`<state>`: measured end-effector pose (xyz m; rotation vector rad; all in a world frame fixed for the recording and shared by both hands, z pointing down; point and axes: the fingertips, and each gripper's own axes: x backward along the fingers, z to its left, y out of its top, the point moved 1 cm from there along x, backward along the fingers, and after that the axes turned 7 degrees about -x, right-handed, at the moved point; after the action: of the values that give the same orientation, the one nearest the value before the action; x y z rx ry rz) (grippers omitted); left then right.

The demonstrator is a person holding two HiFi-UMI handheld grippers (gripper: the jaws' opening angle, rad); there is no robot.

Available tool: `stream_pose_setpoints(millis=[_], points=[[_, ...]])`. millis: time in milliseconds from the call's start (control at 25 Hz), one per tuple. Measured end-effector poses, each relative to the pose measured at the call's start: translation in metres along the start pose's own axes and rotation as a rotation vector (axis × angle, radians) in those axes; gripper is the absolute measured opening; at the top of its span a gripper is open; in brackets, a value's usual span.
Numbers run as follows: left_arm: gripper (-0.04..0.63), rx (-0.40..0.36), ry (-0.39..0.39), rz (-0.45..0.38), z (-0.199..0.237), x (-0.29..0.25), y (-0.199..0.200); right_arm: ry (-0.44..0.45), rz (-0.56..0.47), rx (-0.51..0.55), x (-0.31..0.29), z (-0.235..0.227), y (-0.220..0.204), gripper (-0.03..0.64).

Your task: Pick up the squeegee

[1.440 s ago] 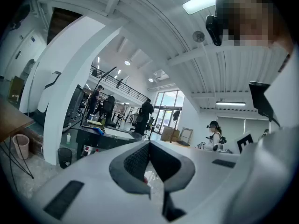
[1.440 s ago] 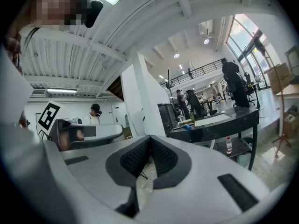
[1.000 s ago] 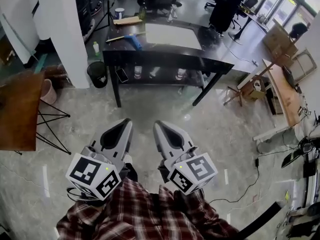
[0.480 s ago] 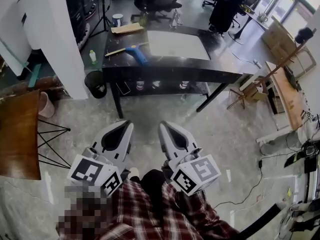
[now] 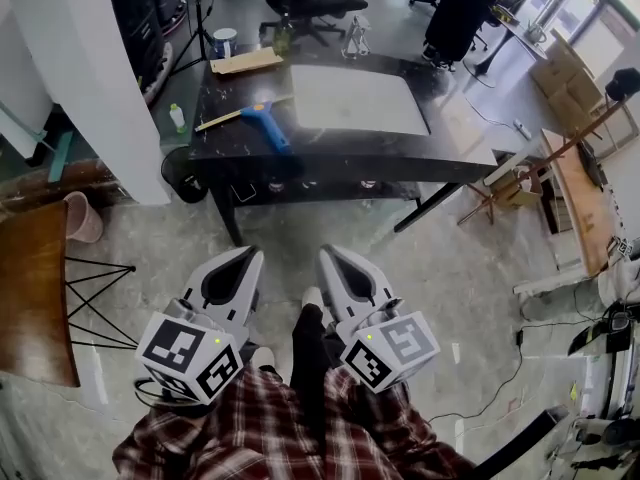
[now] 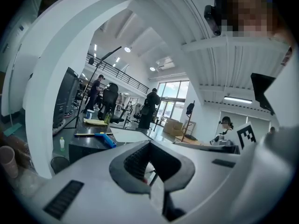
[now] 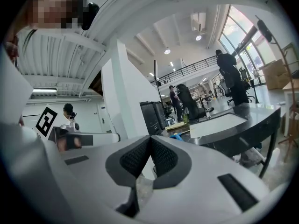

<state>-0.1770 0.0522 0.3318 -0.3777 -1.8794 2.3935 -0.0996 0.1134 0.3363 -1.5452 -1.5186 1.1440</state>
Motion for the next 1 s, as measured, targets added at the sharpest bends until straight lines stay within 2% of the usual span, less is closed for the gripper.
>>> stream_pose_setpoints(millis=[200,440,680,1000], points=[[0.011,0.004,0.057,-0.035,0.022,-0.058,0.027,0.059,0.014,0.034,-0.046,-0.044,0.042,0.012],[0.009,0.014,0.161,-0.08,0.042,-0.115,0.054,0.158,0.037,0.07,-0.091,-0.089,0.087,0.012],[0.01,0.02,0.259,-0.101,0.049,-0.157,0.06,0.261,0.088,0.079,-0.118,-0.123,0.1,0.012],[0.009,0.044,0.324,-0.049,0.075,-0.193,0.052,0.302,0.136,0.03,-0.15,-0.154,0.097,0.012]])
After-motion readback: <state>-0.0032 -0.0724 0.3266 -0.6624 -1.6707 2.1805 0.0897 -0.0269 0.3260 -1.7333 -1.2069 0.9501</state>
